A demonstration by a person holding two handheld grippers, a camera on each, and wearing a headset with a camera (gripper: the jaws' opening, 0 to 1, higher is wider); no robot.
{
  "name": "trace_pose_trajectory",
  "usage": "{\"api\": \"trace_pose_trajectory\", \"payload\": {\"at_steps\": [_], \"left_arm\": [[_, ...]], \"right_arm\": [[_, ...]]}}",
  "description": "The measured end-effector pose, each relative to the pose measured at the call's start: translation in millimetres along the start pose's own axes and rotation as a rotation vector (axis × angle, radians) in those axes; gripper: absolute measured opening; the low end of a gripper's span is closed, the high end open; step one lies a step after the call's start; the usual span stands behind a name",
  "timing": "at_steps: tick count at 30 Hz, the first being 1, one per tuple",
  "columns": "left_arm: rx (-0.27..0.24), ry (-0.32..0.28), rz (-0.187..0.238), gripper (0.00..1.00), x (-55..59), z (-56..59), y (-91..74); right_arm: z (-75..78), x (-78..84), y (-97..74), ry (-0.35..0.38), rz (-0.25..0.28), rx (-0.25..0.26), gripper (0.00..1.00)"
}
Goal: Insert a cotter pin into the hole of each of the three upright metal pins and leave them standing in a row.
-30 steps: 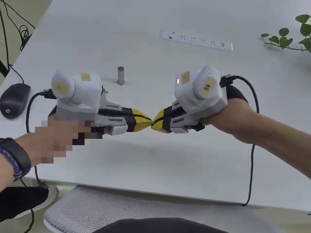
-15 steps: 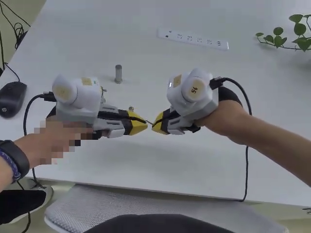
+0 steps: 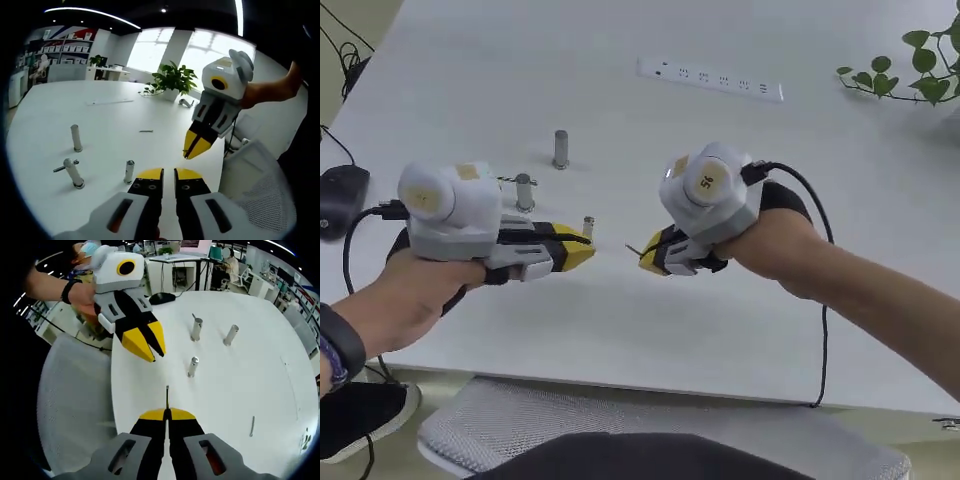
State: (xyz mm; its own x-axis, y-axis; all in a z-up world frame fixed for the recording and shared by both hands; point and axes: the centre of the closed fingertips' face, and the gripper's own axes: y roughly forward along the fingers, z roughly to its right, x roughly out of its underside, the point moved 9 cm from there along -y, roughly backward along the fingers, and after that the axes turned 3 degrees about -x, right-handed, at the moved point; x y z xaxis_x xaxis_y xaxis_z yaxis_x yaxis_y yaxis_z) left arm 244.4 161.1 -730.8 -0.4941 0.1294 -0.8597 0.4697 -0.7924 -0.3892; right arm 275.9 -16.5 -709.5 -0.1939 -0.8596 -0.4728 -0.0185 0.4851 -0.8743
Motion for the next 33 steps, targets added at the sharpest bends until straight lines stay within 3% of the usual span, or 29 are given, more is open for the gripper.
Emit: {"api": "trace_pose_trajectory", "payload": {"at_steps": [14,33], "left_arm": [[-0.104,0.004,-0.012,0.11,9.0,-21.6,0.9],[-0.173,0.019,-0.057,0.13,21.4,-39.8,19.6]], "right_arm": [[1.6,3.9,8.1,0.055,-0.013,0.011,0.01],[7.3,6.0,17.7,0.131,-0.030,0.014,0.01]]}}
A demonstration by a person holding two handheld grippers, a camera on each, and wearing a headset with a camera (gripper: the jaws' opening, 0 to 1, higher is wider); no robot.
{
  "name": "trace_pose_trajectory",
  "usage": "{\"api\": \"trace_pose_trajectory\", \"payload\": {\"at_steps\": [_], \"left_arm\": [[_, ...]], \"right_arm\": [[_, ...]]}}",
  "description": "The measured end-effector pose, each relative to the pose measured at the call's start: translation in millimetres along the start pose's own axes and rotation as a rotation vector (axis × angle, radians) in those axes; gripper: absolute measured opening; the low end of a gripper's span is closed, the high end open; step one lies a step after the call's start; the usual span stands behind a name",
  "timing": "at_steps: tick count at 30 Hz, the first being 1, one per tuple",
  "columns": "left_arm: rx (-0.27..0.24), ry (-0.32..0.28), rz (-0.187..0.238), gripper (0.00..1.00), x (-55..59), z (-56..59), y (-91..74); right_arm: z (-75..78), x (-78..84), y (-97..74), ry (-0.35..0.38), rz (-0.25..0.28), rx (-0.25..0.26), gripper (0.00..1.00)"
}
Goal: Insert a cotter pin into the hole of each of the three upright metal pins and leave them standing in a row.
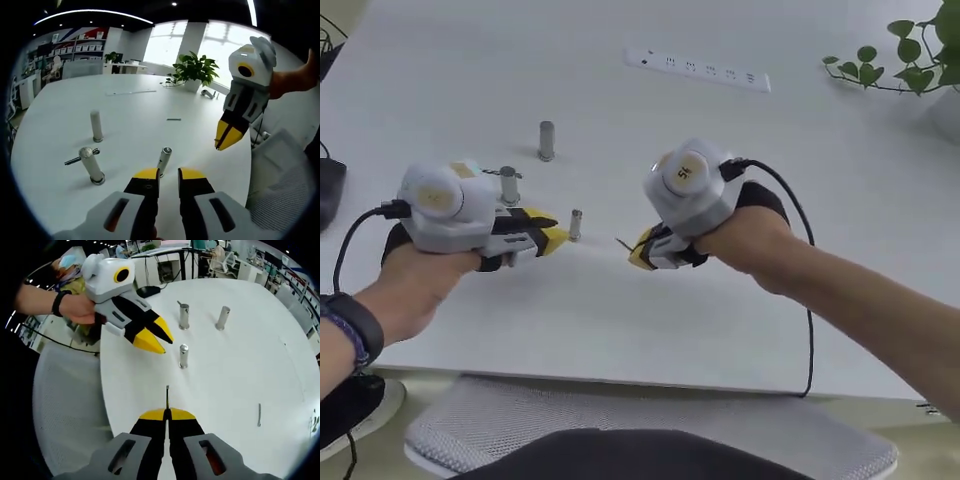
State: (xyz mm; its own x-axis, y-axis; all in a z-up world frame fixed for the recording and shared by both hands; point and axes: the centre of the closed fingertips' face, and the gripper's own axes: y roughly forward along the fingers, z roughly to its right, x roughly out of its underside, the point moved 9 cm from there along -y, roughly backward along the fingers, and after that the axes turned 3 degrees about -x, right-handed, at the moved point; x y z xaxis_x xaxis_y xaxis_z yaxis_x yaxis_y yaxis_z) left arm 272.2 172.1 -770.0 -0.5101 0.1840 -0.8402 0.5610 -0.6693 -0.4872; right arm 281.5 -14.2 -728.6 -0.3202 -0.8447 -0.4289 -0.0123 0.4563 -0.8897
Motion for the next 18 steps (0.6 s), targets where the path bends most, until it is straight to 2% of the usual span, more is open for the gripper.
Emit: {"api": "trace_pose_trajectory", "payload": {"at_steps": [7,18], "left_arm": [[-0.017,-0.012,-0.004,0.14,4.7,-4.3,8.3],[-0.013,-0.018,0.003,0.15,4.6,-2.0,24.6]], "right_arm": [[-1.4,6.0,1.9,0.015,-0.014,-0.007,0.01],[2.7,14.8,7.9,0.041,-0.026,-0.021,0.02]]}}
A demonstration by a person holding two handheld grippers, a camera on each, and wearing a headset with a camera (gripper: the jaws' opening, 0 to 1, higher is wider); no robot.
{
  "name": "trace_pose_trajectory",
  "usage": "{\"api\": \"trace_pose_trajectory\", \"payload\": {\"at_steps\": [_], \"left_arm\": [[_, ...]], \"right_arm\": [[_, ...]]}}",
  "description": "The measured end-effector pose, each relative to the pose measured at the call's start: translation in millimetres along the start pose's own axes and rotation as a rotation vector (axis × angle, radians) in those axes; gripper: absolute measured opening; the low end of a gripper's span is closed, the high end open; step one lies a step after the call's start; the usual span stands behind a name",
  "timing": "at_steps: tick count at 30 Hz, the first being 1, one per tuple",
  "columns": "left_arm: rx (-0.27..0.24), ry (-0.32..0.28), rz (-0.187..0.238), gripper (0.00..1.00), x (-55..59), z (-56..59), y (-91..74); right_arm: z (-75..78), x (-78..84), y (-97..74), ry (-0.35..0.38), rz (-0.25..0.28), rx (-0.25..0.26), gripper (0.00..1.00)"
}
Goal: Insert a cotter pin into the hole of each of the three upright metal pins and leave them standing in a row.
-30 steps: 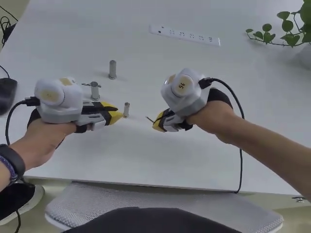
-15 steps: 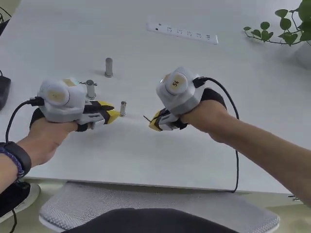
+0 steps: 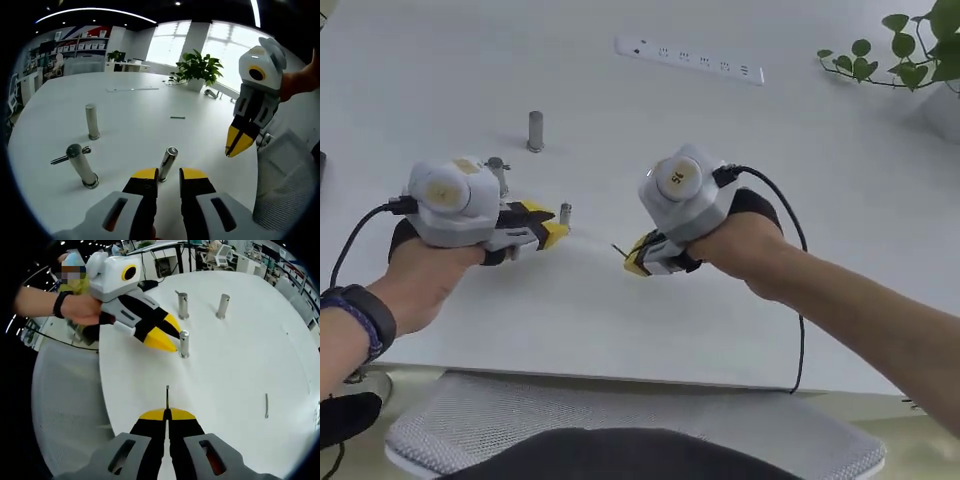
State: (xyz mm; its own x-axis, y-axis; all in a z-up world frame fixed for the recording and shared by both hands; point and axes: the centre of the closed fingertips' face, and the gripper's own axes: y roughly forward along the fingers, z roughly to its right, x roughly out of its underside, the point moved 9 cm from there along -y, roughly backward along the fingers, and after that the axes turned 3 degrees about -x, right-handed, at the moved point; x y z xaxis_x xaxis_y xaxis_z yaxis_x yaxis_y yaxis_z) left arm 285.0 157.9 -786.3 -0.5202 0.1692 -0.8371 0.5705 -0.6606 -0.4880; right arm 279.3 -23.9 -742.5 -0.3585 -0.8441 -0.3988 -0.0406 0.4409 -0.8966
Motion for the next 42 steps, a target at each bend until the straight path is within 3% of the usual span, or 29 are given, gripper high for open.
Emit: {"api": "trace_pose_trajectory", "payload": {"at_steps": [14,25,42], "left_arm": [[-0.006,-0.008,0.000,0.15,0.1,0.2,13.3],[-0.034,-0.001,0.003,0.10,0.8,-3.1,18.9],[-0.085,0.122,0.007,0.07,2.1,7.2,18.9]], "right_arm": [[1.8,1.0,-1.2,0.024,0.001,-0.003,0.02],[5.3,-8.5,6.1,0.037,0.014,-0.013,0.02],[11.5,-25.6,21.5,0.150,-0.007,0.002,0.02]]}}
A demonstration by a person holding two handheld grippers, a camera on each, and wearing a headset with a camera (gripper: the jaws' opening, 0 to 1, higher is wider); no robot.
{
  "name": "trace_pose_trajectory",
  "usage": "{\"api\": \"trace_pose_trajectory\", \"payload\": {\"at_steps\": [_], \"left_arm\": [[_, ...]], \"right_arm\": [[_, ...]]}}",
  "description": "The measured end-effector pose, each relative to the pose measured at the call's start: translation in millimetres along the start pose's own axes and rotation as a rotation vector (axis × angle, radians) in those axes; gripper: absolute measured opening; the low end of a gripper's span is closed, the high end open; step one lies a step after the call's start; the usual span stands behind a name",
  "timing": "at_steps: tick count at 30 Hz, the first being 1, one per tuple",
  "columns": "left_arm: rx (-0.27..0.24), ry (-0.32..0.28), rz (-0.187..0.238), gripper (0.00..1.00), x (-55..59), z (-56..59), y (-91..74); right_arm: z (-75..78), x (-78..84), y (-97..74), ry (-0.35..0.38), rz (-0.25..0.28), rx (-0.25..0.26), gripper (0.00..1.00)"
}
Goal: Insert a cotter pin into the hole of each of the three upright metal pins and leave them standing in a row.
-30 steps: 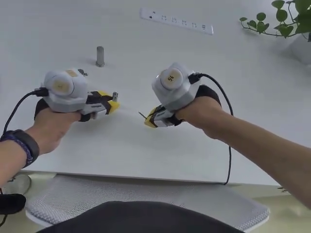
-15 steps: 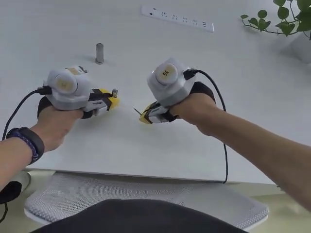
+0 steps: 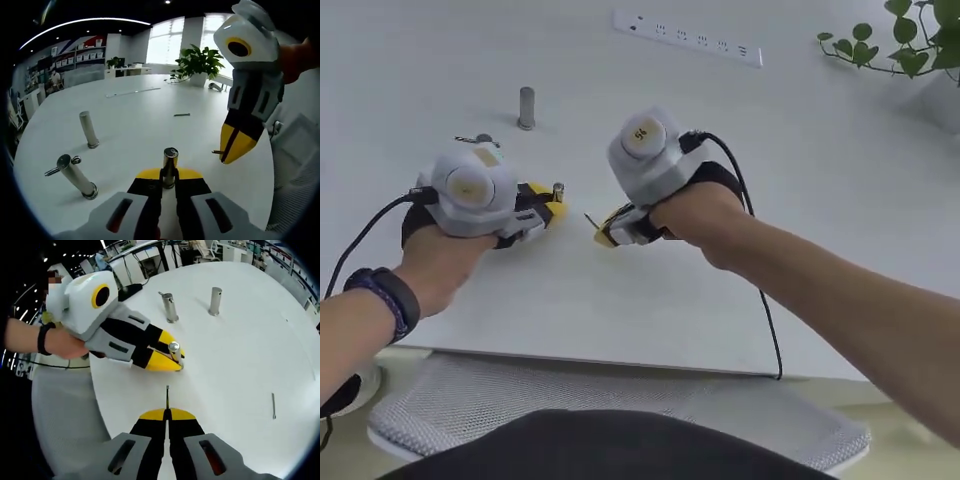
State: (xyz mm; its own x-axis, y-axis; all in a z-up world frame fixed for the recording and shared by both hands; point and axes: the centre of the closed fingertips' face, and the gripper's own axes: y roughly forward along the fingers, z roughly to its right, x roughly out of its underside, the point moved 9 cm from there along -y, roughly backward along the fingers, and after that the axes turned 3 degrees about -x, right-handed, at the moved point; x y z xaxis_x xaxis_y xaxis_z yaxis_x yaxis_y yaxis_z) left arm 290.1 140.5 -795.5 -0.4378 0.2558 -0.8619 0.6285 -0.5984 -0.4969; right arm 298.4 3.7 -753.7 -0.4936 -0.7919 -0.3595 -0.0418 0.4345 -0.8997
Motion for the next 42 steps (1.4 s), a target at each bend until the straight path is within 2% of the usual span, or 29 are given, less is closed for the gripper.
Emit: {"api": "trace_pose_trajectory", "payload": {"at_steps": [6,8,11,18,24,42], "left_arm": [[-0.001,0.014,0.001,0.07,-0.1,1.0,0.5],[-0.005,0.029,0.000,0.07,0.1,2.3,0.4],[-0.018,0.088,-0.007,0.07,0.0,5.5,-0.4],[-0.032,0.130,-0.007,0.07,0.4,6.2,0.6],[-0.036,0.129,-0.006,0.07,0.7,5.8,1.5],[-0.046,0.157,-0.015,0.07,0.5,14.3,3.2]], "right_arm": [[-0.6,-4.8,3.5,0.035,-0.011,0.012,0.02],[-1.3,-6.7,3.9,0.040,-0.010,0.013,0.02],[-4.0,-9.2,2.5,0.035,-0.013,0.020,0.02],[-5.4,-13.1,2.2,0.038,-0.016,0.021,0.02],[-5.9,-16.3,4.0,0.035,-0.023,0.028,0.02],[-3.3,-18.1,7.3,0.060,-0.034,0.033,0.02]]}}
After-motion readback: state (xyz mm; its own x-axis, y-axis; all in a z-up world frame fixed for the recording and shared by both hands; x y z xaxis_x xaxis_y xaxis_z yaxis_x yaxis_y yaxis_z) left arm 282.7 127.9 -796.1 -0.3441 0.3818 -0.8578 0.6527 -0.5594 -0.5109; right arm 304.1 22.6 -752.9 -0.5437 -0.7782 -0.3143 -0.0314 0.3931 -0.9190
